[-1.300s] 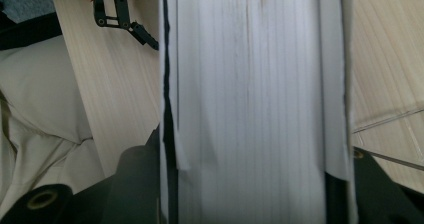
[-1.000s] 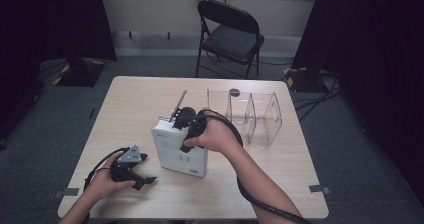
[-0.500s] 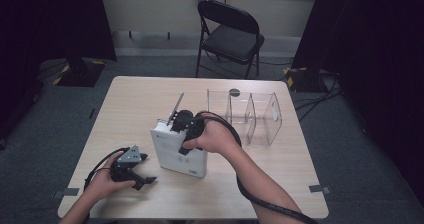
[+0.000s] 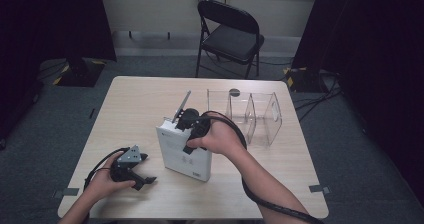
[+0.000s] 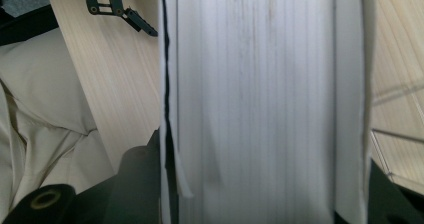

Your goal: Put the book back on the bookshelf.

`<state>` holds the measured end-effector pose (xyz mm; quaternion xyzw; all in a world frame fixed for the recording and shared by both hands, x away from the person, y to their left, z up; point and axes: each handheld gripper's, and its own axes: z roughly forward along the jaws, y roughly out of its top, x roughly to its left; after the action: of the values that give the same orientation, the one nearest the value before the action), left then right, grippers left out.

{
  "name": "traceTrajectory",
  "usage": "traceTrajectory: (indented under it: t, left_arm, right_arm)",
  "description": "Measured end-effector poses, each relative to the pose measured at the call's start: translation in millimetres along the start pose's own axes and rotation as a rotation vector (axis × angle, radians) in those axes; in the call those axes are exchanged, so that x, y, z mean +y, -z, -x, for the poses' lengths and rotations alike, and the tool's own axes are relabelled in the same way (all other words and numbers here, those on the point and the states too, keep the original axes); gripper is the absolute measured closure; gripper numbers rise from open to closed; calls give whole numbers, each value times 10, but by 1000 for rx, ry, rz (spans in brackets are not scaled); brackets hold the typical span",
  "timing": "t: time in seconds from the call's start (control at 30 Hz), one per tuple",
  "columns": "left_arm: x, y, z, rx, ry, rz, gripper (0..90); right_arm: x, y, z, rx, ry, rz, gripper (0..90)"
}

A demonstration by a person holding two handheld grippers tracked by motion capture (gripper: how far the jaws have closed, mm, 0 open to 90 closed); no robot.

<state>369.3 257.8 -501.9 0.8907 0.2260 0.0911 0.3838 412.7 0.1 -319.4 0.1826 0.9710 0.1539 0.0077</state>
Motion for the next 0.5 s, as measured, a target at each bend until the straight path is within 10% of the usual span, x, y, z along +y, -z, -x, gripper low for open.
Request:
traceTrajectory:
  t: [0.5]
  left_arm:
    - [2,-2,1,-2,-2,-2,59]
  right_arm:
    - [-296,232,116,-13,-72,9,522]
